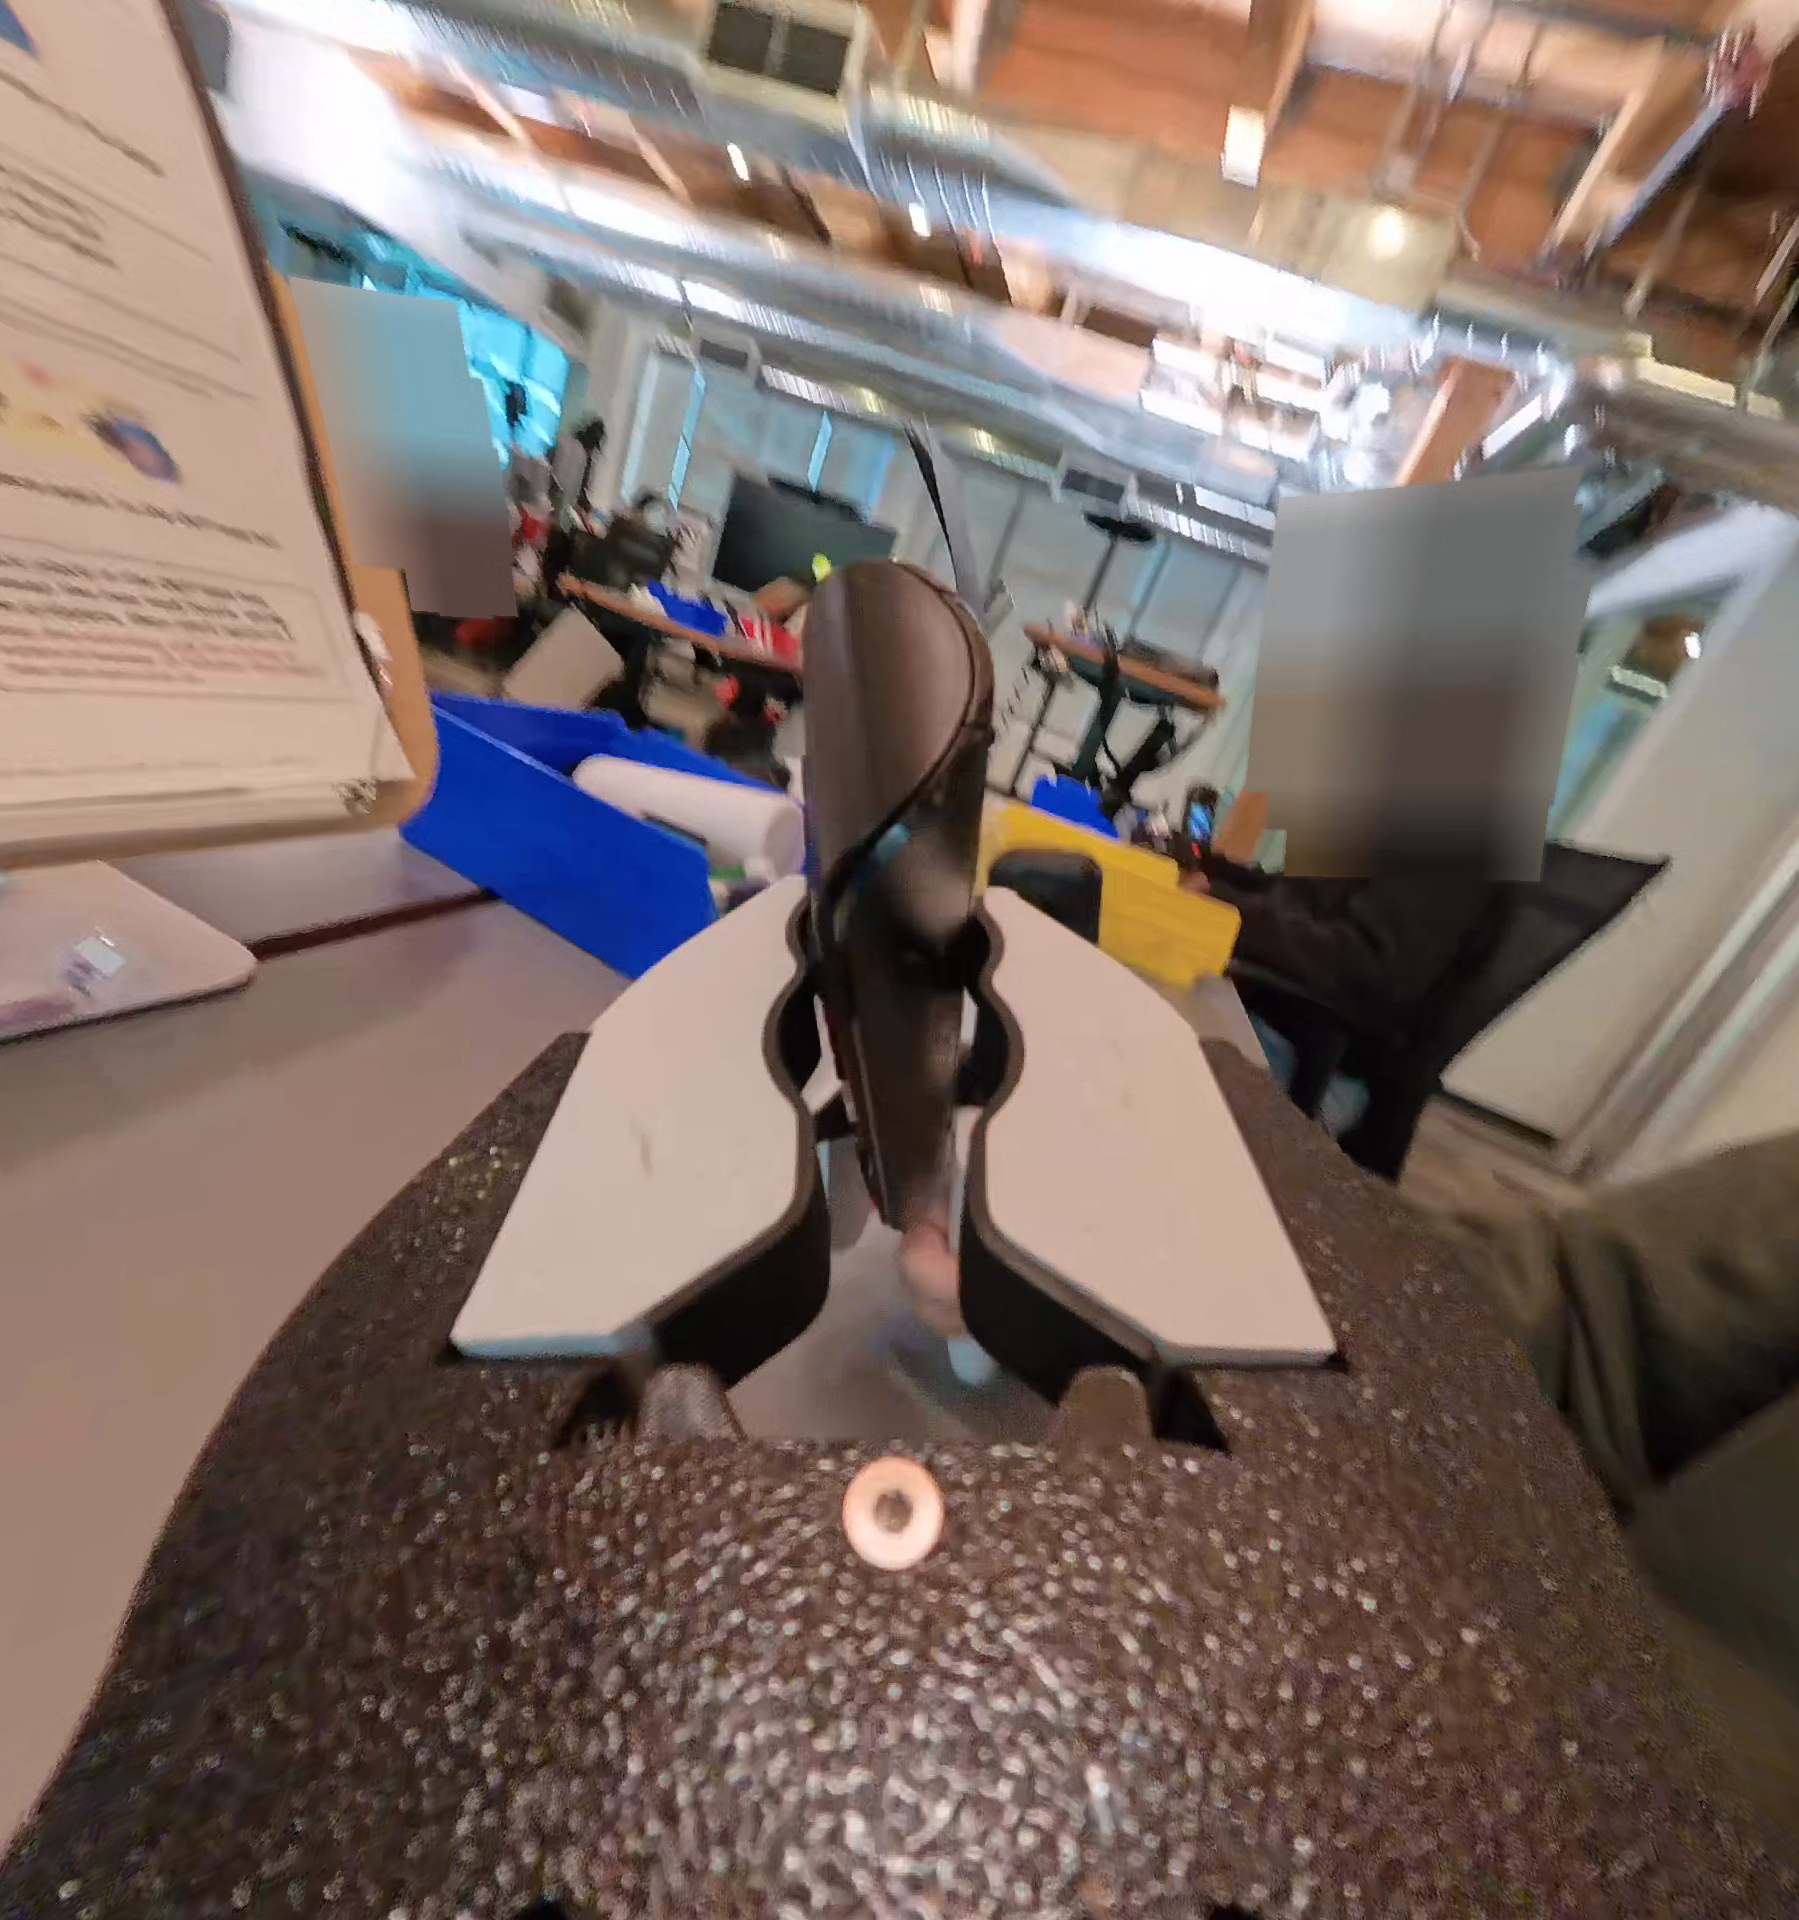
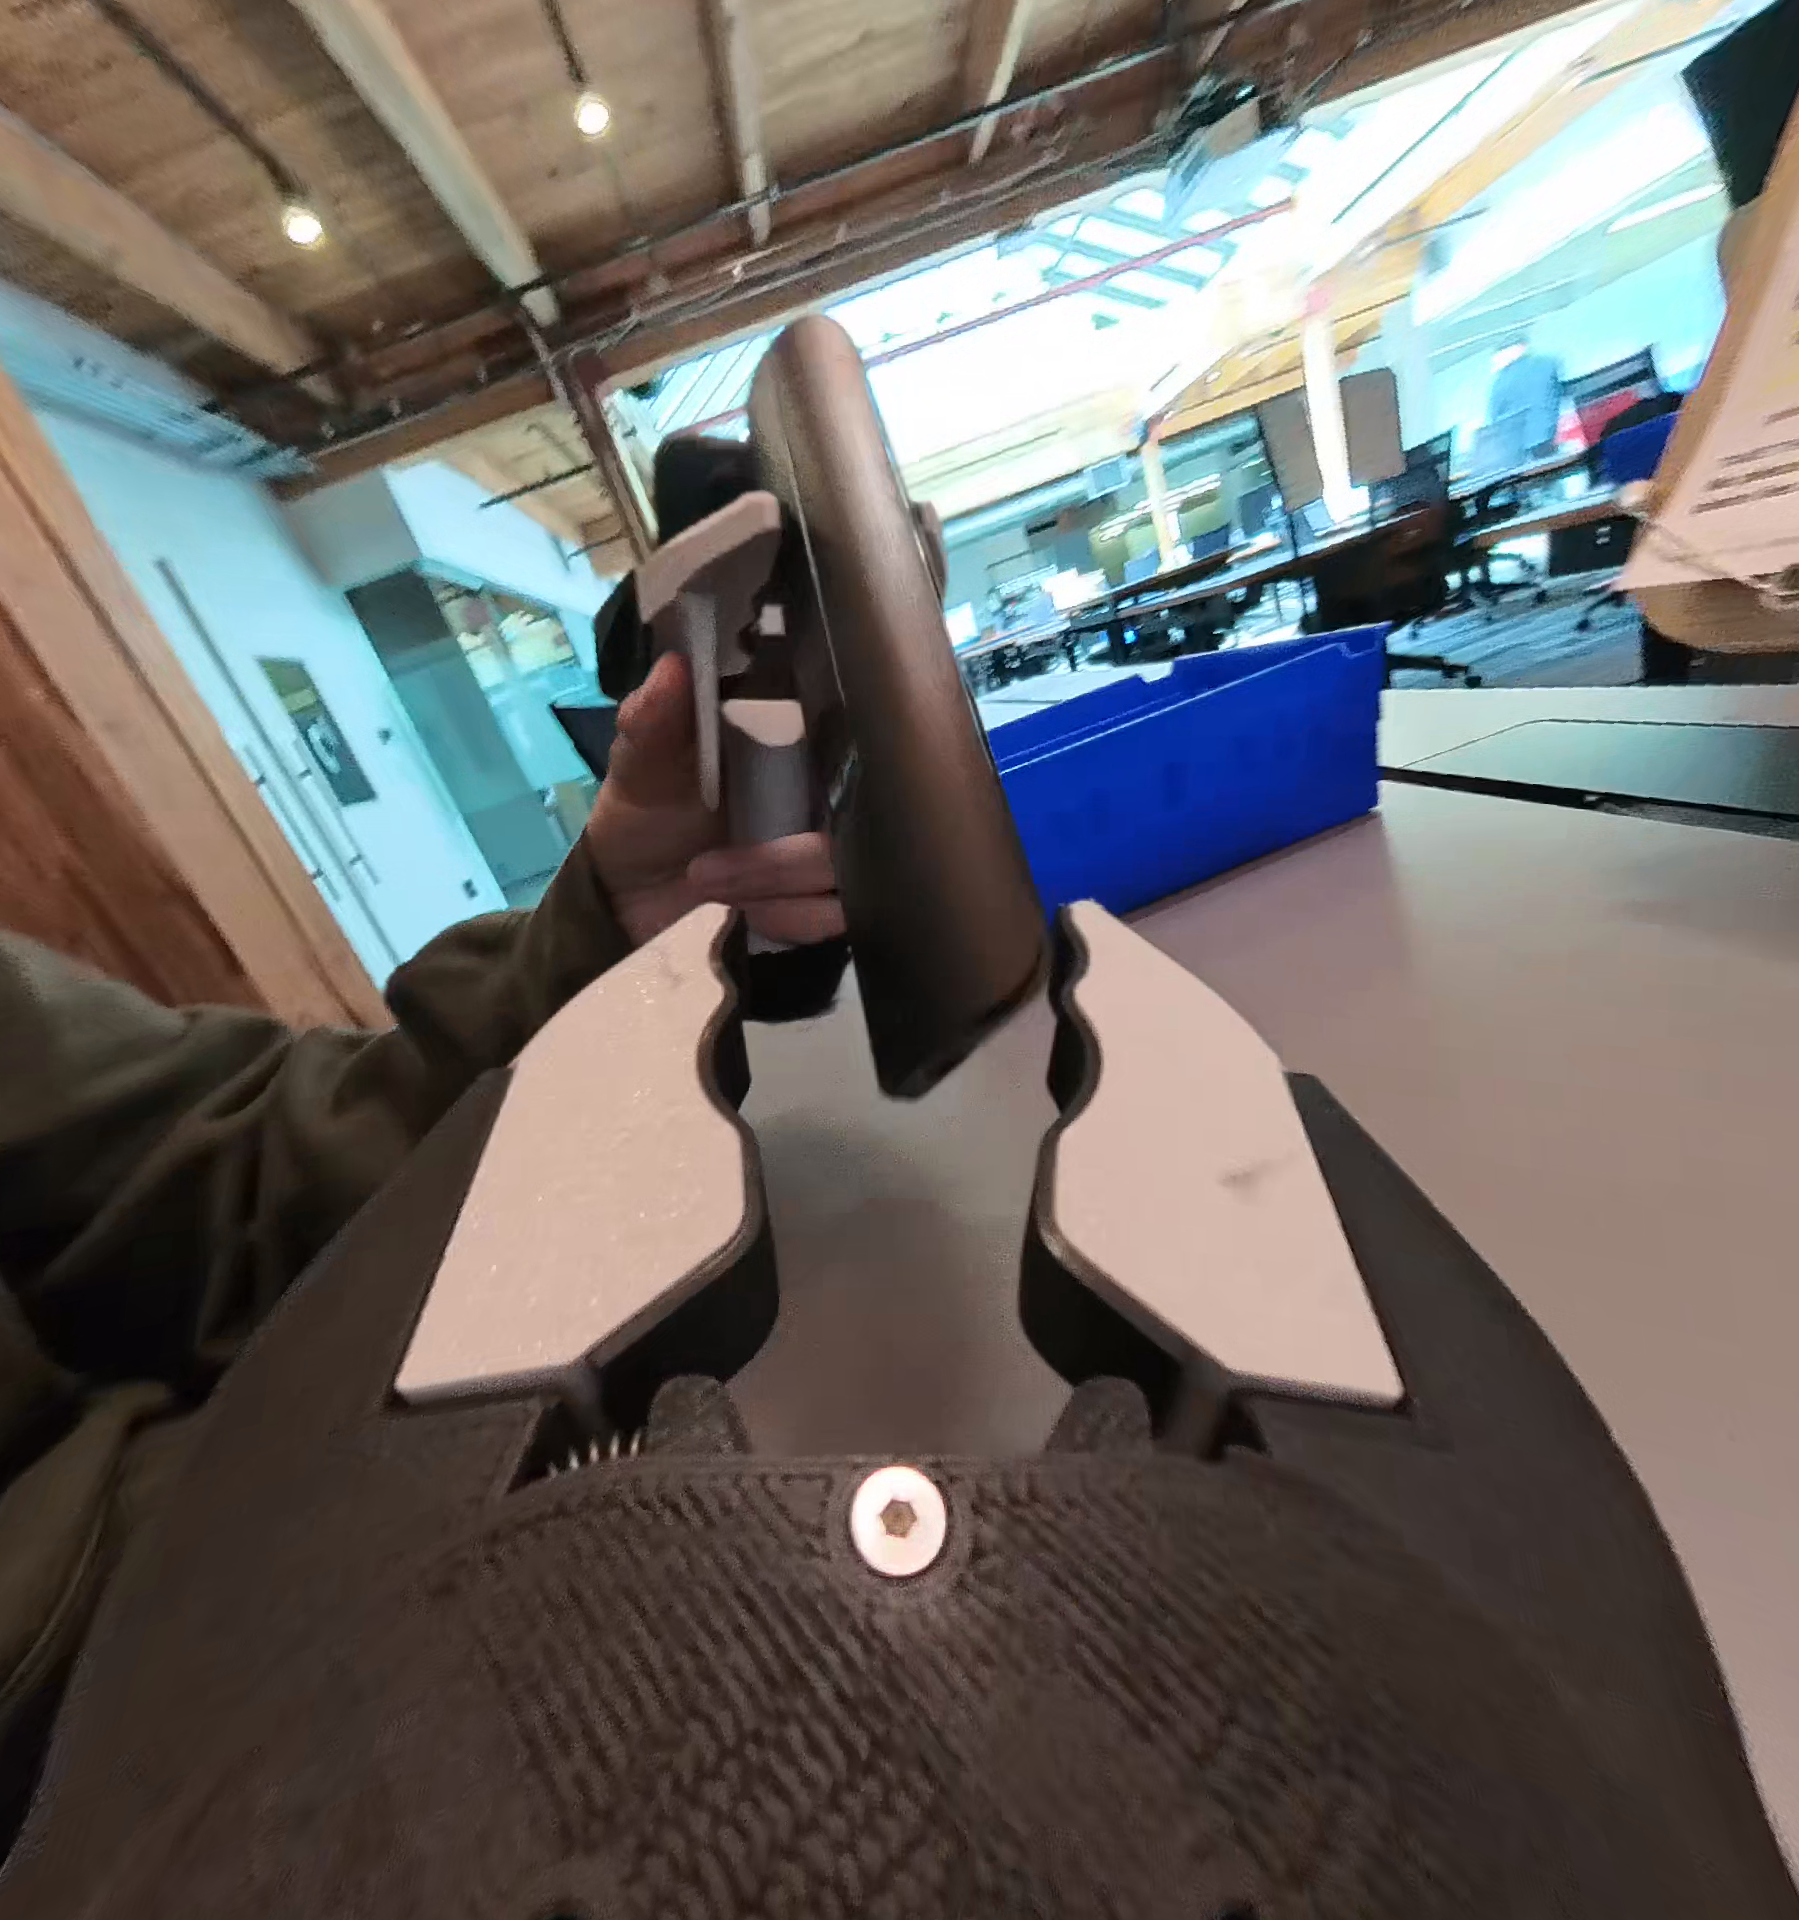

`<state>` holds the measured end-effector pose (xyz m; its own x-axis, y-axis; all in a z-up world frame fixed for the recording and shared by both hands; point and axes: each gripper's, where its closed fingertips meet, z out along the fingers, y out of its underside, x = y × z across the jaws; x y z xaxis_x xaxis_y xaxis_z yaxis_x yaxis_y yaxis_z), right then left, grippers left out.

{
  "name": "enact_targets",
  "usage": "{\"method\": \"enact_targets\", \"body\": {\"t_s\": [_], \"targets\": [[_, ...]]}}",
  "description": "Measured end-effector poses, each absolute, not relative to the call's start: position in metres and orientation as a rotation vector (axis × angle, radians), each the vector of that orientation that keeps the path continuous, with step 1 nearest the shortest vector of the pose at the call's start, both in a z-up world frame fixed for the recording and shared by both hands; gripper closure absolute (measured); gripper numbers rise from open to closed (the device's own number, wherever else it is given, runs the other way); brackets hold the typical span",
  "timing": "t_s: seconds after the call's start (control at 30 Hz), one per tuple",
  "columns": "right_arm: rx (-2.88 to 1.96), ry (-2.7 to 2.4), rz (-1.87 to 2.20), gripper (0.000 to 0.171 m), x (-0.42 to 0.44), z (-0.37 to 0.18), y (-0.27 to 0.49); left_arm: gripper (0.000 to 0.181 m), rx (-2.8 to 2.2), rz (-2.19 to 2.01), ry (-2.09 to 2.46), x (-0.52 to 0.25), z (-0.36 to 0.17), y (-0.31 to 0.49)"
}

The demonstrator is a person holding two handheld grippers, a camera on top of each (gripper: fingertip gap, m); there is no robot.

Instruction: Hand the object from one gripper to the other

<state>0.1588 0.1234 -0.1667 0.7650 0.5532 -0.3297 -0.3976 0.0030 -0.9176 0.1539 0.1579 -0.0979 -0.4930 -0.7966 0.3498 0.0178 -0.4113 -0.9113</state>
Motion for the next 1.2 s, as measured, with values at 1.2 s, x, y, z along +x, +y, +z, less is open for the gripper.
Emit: {"method": "enact_targets", "body": {"t_s": [1.2], "targets": [[-1.137, -0.009, 0.677, 0.111, 0.195, -0.129, 0.105, 0.157, -1.122, -1.993, 1.325, 0.160, -0.117, 0.144]]}}
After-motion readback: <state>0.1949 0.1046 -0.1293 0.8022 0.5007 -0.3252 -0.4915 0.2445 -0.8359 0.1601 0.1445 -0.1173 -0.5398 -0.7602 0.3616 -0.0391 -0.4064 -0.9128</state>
